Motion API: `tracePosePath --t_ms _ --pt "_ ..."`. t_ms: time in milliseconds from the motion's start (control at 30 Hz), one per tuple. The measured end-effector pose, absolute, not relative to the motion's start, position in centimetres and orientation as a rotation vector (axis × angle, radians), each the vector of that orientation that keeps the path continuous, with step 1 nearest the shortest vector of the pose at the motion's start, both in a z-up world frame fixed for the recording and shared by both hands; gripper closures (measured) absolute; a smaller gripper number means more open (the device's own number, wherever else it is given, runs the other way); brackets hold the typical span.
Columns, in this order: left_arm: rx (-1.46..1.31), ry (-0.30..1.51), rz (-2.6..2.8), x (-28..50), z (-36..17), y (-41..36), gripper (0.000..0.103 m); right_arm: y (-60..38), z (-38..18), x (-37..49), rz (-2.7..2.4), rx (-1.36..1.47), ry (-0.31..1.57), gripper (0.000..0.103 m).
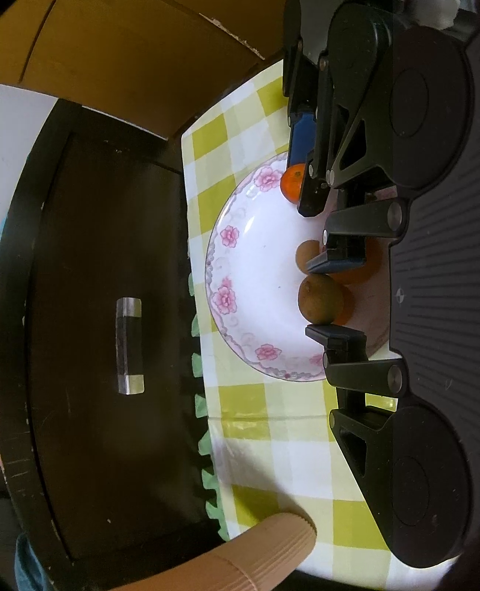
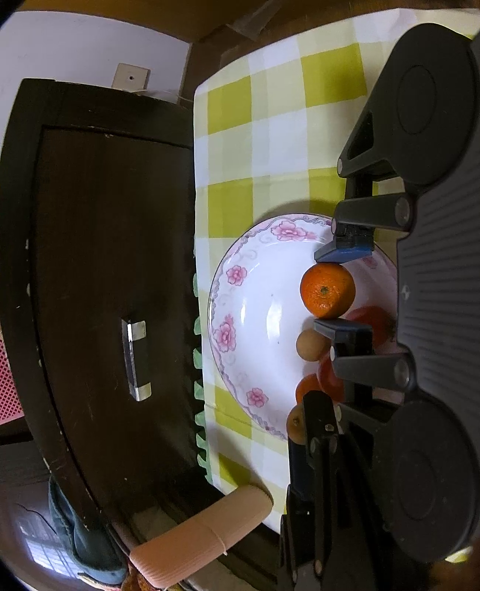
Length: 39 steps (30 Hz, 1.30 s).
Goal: Organize fruits
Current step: 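Lower the tangerine and longan into the bowl and open both tools, then withdraw both open tools from the bowl toward the remaining fruit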
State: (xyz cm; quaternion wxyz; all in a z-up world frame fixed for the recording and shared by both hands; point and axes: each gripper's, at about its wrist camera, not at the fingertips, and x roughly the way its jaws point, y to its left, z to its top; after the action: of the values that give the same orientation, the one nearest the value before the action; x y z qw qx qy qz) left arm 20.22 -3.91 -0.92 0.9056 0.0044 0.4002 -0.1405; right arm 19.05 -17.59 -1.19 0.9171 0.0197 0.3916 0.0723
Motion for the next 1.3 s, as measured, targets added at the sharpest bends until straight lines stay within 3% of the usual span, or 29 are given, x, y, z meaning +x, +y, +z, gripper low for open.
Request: tracePosePath --t_ms 267,1033,1300 --pt "0.006 0.834 -0.290 21.1 -1.1 -4.2 0.063 -18.1 -1.5 20.1 0.141 0.080 0.800 0.071" --pt "-0.010 0.780 -0.275 18.9 1.7 -2.6 0.039 -17.9 0.1 18.7 0.142 0.083 0.749 0.068" --pt "-0.003 0.783 -0.267 16.5 2.3 -1.1 0.036 -17.1 1.6 16.0 0.161 0.063 0.734 0.068"
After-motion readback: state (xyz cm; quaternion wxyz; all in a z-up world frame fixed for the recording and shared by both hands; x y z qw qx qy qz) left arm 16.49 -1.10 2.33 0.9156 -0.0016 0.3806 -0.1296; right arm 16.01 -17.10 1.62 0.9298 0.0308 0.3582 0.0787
